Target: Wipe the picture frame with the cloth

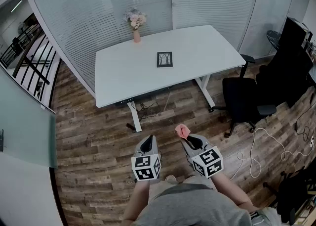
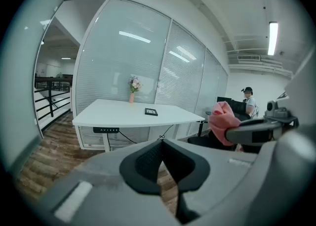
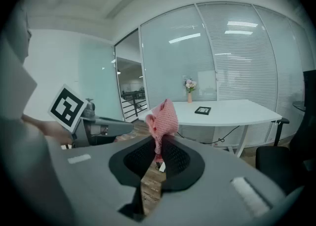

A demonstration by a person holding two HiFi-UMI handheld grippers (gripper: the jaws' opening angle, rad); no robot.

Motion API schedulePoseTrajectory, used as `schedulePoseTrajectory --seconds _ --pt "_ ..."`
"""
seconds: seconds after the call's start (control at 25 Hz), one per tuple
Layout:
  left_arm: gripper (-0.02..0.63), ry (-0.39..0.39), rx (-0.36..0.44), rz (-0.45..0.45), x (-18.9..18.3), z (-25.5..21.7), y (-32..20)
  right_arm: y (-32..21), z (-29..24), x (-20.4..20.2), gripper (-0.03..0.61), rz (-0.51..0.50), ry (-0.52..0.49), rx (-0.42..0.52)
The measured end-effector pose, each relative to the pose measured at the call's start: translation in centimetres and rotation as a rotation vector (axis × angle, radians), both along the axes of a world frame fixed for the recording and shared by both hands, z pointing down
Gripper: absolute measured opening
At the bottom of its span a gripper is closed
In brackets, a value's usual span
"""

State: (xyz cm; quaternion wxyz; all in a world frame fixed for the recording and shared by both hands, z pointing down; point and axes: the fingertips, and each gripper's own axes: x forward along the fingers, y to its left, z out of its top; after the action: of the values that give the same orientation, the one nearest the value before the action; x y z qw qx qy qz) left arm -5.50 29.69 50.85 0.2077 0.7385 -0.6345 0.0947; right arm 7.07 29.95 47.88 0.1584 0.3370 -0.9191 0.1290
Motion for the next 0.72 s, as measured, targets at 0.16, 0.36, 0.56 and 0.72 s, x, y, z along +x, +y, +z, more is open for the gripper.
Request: schedulePoseTrajectory --seconds 0.16,0.36,0.56,0.72 --pt "0.002 -0.01 -0.001 0.028 1.7 -0.1 1.3 1.2 0.1 1.0 0.037 0.01 0.01 0.003" --pt "0.002 0.003 0.006 0.053 2.2 -0.4 2.2 1.8 -0.3 1.2 0.037 0.023 0.004 0.016" --pt "0.002 -0.002 0.016 0.073 1.7 -0.7 2.6 2.3 -0.4 0.1 0.037 0.023 -0.001 0.025" --pt "0.002 -0.013 0.022 0.089 1.0 -0.8 2.7 2.4 -0.4 -0.9 0.037 0.02 -0.01 0.03"
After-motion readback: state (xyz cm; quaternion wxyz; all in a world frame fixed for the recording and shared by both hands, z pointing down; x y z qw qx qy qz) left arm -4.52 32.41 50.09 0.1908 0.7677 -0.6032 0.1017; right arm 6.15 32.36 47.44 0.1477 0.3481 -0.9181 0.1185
